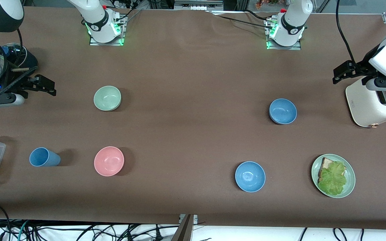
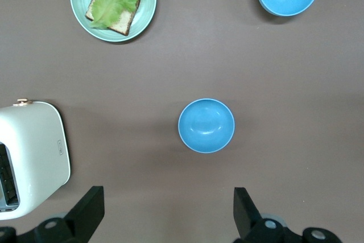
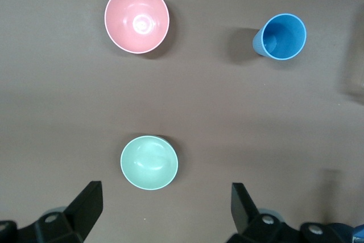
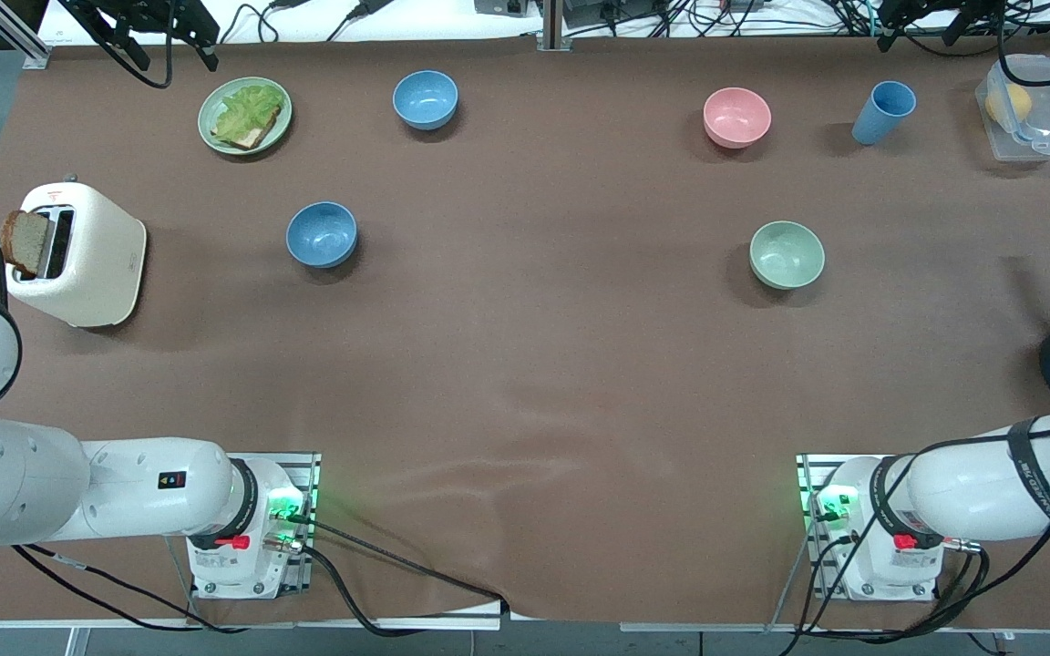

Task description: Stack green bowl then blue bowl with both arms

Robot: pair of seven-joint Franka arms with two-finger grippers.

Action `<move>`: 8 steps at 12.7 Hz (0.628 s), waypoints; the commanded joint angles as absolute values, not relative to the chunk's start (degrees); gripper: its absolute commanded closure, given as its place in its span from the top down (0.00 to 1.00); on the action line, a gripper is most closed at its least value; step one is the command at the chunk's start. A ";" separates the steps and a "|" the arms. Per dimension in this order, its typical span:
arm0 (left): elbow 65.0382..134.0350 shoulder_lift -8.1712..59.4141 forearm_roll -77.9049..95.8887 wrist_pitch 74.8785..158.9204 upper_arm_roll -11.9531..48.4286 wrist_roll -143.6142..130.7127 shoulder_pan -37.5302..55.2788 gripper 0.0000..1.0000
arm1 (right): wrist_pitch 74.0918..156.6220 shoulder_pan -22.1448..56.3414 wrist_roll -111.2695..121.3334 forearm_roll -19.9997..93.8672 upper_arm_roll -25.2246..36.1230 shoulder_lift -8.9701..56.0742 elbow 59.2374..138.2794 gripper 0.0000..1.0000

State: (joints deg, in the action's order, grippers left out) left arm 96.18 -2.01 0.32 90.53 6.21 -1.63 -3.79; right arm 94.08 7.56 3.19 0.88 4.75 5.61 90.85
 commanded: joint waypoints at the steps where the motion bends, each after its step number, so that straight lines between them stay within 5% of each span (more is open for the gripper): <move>1: 95.45 -2.64 1.05 89.38 6.94 -2.81 -3.78 1.00 | 92.55 6.42 2.47 0.17 3.78 4.49 90.26 1.00; 8: 93.70 -2.46 1.32 88.07 8.35 -3.08 -3.78 1.00 | 92.55 6.33 2.82 -0.09 4.57 6.06 88.33 1.00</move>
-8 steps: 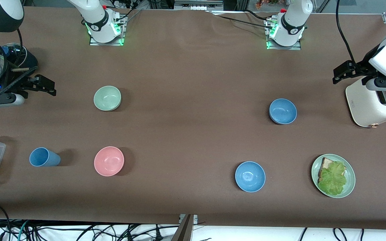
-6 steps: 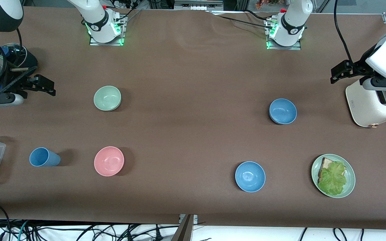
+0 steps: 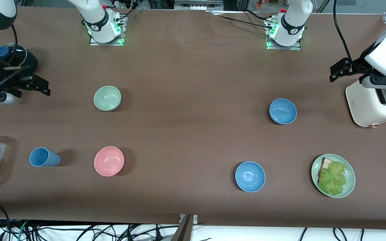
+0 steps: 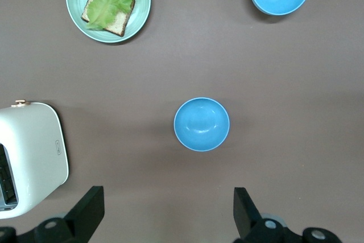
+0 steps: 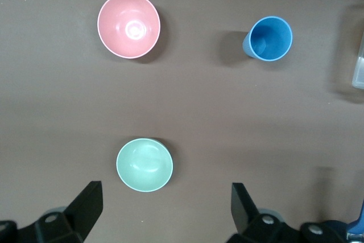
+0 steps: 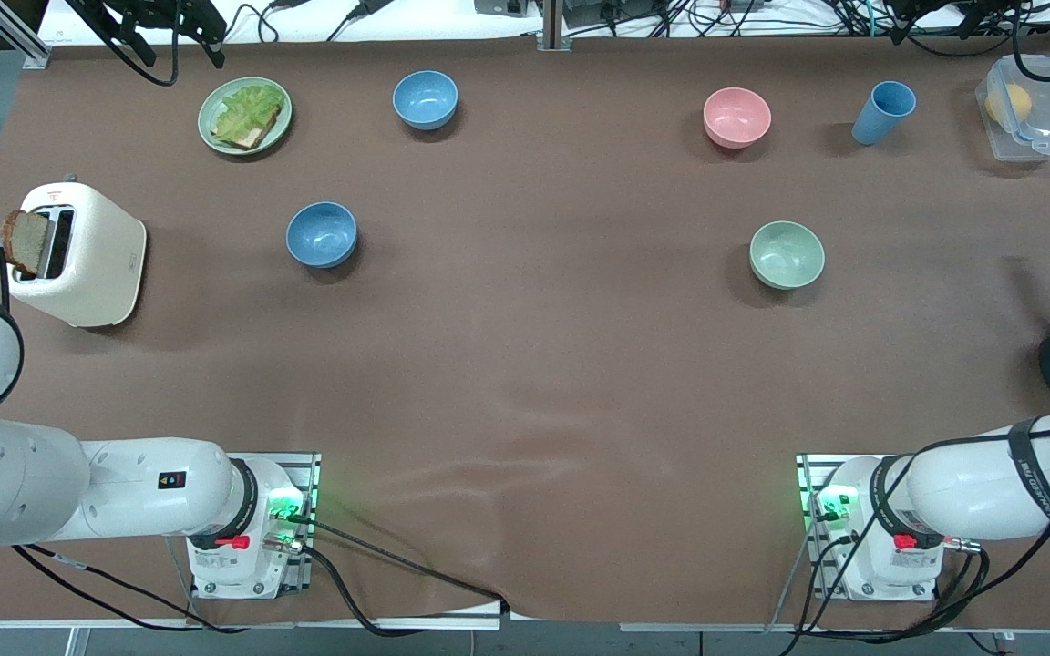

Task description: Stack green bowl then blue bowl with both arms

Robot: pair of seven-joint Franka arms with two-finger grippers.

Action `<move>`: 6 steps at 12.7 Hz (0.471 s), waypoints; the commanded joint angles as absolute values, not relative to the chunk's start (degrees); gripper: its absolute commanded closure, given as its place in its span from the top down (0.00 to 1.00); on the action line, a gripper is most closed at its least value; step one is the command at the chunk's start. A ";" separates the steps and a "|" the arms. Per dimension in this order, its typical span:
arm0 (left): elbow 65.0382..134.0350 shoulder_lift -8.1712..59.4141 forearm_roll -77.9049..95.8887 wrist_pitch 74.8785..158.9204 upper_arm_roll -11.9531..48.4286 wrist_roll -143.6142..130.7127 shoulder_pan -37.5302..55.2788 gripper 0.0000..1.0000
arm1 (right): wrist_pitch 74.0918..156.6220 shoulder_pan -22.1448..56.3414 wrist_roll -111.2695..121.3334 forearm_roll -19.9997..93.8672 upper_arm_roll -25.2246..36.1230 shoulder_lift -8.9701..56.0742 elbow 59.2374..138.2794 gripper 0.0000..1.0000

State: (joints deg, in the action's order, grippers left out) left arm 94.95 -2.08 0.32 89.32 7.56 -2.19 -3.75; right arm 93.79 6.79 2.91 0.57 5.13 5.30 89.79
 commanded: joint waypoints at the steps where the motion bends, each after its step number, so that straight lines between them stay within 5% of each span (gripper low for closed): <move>1: 93.52 -2.37 1.14 87.98 8.26 -2.38 -3.78 1.00 | 92.55 6.50 2.55 0.00 4.48 6.15 88.24 1.00; 6: 93.43 -2.20 1.41 87.01 8.35 -2.99 -3.78 1.00 | 92.64 6.50 3.25 0.62 4.05 6.07 88.33 1.00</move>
